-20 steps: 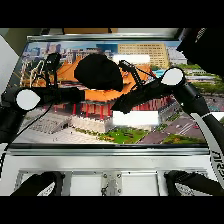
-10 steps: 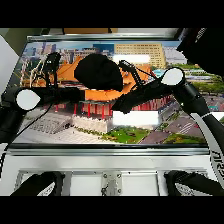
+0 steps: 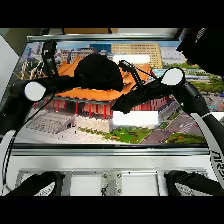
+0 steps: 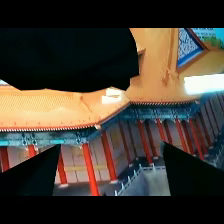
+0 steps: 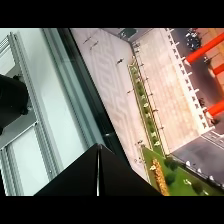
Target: Fold the clothes and pants, and hang the long-sleeved shirts on hangers.
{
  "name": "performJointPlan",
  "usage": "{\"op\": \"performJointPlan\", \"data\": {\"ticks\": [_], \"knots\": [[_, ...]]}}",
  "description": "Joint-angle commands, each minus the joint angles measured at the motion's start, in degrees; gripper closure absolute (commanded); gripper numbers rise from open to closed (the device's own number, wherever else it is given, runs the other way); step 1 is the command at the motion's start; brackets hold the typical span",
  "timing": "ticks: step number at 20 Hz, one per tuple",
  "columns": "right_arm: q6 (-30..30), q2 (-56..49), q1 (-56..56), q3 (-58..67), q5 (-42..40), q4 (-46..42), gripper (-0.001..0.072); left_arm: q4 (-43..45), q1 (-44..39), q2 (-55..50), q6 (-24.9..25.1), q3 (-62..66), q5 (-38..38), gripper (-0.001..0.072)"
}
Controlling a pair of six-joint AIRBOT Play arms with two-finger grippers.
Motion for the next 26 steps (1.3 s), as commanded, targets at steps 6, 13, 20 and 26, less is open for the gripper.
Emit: {"op": "performJointPlan", "data": {"ticks": [6, 13, 20, 26], "knots": [[0.0, -0.1, 0.1, 0.0, 0.0, 0.0, 0.0696, 0.0, 1.0, -40.2, -3.5, 24.7, -0.4, 0.0020], [0.0, -0.1, 0.1, 0.0, 0.0, 0.0, 0.0696, -4.7, 1.3, -57.3, -12.7, 42.7, -0.2, 0.0020], [0.0, -0.1, 0.1, 0.0, 0.0, 0.0, 0.0696, -8.7, 2.2, -59.9, -13.3, 45.5, -1.5, 0.0698], [0.0, -0.4, 0.1, 0.0, 0.0, 0.0, 0.0697, 6.9, 6.4, -44.4, -12.2, 45.4, -14.9, 0.0695]]}}
